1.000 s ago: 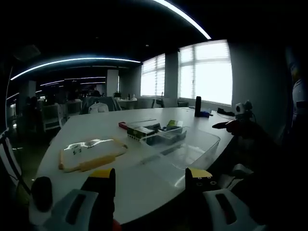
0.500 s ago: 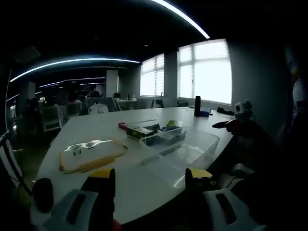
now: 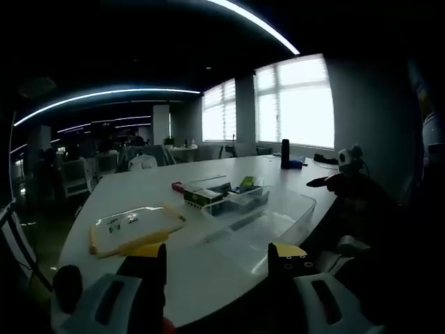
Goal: Arrange the small medicine boxes into an aligned row inside the storage area until every box is upright, visible, and separated from the surrounding clutter.
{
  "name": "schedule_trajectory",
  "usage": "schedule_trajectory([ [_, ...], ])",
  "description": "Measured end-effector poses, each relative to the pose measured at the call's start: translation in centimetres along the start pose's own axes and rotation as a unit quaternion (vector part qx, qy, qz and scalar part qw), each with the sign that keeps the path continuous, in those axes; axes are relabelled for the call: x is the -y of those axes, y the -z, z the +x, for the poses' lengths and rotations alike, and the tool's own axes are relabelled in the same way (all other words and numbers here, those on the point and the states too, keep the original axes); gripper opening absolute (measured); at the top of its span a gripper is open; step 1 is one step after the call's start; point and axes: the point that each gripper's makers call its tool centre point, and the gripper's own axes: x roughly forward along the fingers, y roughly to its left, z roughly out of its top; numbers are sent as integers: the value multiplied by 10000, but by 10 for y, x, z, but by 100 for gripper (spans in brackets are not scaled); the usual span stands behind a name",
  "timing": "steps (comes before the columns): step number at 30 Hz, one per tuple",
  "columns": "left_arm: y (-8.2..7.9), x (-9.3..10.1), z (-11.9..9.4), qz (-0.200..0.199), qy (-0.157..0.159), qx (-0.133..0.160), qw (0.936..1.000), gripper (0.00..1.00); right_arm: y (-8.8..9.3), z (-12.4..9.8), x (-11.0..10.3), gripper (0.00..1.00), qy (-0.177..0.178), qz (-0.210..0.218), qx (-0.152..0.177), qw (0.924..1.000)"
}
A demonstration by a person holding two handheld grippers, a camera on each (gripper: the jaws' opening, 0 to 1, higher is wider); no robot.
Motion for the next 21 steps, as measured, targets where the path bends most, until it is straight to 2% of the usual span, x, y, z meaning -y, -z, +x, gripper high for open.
schedule_trajectory([
  [11,0,-4,0,-7,-41,4,10000,59,-3,0,6,72,86,48,54,9999],
  [21,2,-2,0,21,-16,-15,10000,60,-18,-4,4,70,76,-88,347,9993],
])
